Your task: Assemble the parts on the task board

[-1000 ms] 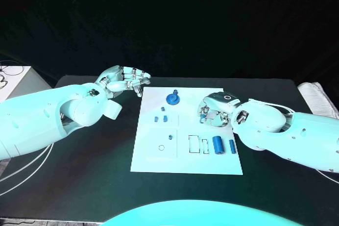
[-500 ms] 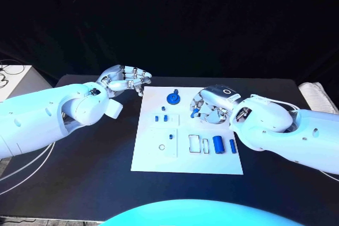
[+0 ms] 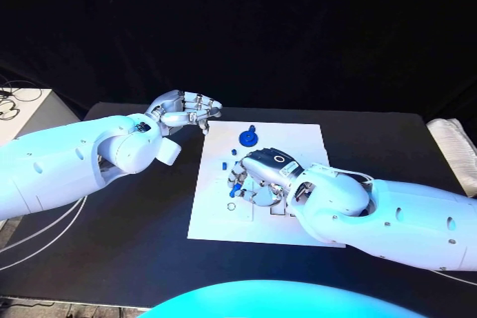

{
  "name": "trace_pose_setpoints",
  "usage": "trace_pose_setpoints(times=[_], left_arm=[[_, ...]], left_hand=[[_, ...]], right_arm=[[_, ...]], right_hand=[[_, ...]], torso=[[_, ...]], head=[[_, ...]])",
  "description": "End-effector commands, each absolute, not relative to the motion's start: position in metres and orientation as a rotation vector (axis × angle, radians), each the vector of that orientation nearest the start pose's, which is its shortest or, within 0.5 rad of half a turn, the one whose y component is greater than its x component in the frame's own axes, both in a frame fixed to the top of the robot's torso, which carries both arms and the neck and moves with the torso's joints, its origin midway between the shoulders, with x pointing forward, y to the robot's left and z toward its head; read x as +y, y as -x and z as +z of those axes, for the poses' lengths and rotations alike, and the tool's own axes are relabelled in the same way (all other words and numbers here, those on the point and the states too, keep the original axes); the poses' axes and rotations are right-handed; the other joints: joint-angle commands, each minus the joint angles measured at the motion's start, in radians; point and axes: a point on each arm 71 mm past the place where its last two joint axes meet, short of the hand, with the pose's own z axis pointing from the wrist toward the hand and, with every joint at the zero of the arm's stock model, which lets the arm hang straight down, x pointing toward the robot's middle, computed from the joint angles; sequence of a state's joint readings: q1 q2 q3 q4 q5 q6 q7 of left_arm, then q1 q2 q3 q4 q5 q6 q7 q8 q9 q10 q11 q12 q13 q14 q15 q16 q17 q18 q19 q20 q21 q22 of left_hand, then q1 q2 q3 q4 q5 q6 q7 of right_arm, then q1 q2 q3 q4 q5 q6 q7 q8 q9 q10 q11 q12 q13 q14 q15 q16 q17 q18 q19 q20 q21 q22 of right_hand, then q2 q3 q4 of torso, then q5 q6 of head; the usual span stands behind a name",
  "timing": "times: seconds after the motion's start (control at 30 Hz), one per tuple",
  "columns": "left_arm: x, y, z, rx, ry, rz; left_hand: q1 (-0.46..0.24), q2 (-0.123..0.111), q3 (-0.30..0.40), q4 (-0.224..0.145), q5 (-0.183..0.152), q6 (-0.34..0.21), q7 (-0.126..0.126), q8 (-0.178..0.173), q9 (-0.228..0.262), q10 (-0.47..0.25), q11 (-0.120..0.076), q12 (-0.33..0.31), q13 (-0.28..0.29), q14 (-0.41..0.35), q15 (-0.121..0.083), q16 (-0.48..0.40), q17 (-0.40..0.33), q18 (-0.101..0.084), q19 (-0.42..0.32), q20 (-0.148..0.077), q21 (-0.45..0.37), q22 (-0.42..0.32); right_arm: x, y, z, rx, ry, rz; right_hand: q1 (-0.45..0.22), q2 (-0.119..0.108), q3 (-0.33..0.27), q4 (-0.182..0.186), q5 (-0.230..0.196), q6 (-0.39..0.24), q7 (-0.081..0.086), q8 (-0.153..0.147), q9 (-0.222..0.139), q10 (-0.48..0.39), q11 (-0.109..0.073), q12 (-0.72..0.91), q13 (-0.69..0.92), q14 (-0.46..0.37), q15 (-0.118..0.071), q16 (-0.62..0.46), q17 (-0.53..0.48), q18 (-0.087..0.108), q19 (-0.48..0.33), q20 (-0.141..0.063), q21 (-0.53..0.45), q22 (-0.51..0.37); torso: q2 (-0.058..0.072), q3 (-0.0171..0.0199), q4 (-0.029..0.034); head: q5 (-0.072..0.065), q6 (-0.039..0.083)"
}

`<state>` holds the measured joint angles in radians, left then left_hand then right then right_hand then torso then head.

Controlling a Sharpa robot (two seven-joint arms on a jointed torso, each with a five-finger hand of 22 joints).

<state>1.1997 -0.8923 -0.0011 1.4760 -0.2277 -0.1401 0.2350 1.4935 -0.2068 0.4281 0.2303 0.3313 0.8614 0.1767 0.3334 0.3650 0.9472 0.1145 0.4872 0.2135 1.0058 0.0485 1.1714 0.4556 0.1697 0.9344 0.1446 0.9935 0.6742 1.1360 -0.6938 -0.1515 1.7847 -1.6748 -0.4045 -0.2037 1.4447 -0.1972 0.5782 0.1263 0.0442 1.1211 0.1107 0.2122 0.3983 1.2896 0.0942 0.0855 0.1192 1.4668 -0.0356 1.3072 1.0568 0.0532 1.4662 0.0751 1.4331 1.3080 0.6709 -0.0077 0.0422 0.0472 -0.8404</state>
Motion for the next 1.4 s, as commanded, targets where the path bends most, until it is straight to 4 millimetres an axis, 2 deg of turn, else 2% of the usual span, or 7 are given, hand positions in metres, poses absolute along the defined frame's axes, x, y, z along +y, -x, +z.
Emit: trace_pose_setpoints(times=[0.03,0.23,0.47,0.8,1.4], left_arm=[[0.234,-0.497,-0.173,1.631,0.922,-1.491],[0.233,-0.497,-0.173,1.632,0.921,-1.494],[0.232,-0.497,-0.173,1.633,0.922,-1.494],[0.233,-0.497,-0.173,1.634,0.922,-1.493],[0.235,-0.496,-0.173,1.633,0.924,-1.489]], left_hand=[[0.003,0.003,0.004,0.001,-0.003,0.001,0.005,0.006,-0.001,0.007,0.002,-0.001,-0.001,0.001,0.0,-0.004,0.001,0.014,-0.005,0.001,0.004,0.001],[0.003,0.003,0.004,0.0,-0.004,0.001,0.004,0.006,-0.002,0.007,0.002,-0.001,-0.001,0.001,0.0,-0.004,0.001,0.014,-0.005,0.001,0.004,0.002],[0.003,0.003,0.004,0.0,-0.004,0.001,0.004,0.006,-0.002,0.007,0.002,-0.001,-0.001,0.001,0.0,-0.004,0.001,0.014,-0.005,0.001,0.004,0.002],[0.003,0.003,0.004,0.0,-0.004,0.001,0.004,0.006,-0.002,0.007,0.002,-0.001,-0.001,0.001,0.0,-0.004,0.001,0.014,-0.005,0.001,0.004,0.002],[0.003,0.003,0.004,0.0,-0.004,0.001,0.004,0.006,-0.002,0.007,0.002,-0.001,-0.001,0.001,0.0,-0.004,0.001,0.014,-0.005,0.001,0.004,0.002]], right_arm=[[-0.06,-0.377,-0.215,1.586,0.457,0.937],[-0.054,-0.374,-0.227,1.613,0.46,0.942],[-0.055,-0.376,-0.236,1.641,0.468,0.922],[-0.056,-0.378,-0.242,1.662,0.481,0.893],[-0.055,-0.38,-0.251,1.684,0.51,0.854]], right_hand=[[0.0,0.013,0.072,-0.077,0.007,-0.002,0.005,0.005,0.002,0.064,-0.055,0.002,0.001,0.007,-0.002,0.004,-0.002,-0.019,0.04,-0.009,0.002,0.168],[-0.001,0.013,0.073,-0.079,0.008,-0.002,0.005,0.005,0.002,0.064,-0.054,0.002,0.002,0.007,-0.002,0.004,-0.002,-0.019,0.04,-0.009,0.001,0.168],[-0.002,0.013,0.074,-0.08,0.008,-0.002,0.005,0.005,0.003,0.064,-0.054,0.001,0.002,0.007,-0.001,0.003,-0.003,-0.018,0.04,-0.009,0.0,0.167],[-0.005,0.013,0.076,-0.083,0.008,-0.003,0.006,0.005,0.003,0.064,-0.053,0.0,0.003,0.007,-0.001,0.003,-0.004,-0.018,0.04,-0.008,0.001,0.168],[-0.007,0.013,0.078,-0.085,0.008,-0.003,0.006,0.005,0.004,0.064,-0.053,-0.001,0.003,0.006,-0.001,0.003,-0.005,-0.018,0.039,-0.008,-0.002,0.166]], torso=[[0.001,-0.0008,-0.0002],[0.002,0.001,-0.0007],[0.001,0.0011,-0.0006],[0.002,0.0011,-0.0008],[0.002,0.0009,-0.001]], head=[[0.007,-0.003],[0.015,-0.007],[0.018,-0.011],[0.018,-0.012],[0.022,-0.022]])
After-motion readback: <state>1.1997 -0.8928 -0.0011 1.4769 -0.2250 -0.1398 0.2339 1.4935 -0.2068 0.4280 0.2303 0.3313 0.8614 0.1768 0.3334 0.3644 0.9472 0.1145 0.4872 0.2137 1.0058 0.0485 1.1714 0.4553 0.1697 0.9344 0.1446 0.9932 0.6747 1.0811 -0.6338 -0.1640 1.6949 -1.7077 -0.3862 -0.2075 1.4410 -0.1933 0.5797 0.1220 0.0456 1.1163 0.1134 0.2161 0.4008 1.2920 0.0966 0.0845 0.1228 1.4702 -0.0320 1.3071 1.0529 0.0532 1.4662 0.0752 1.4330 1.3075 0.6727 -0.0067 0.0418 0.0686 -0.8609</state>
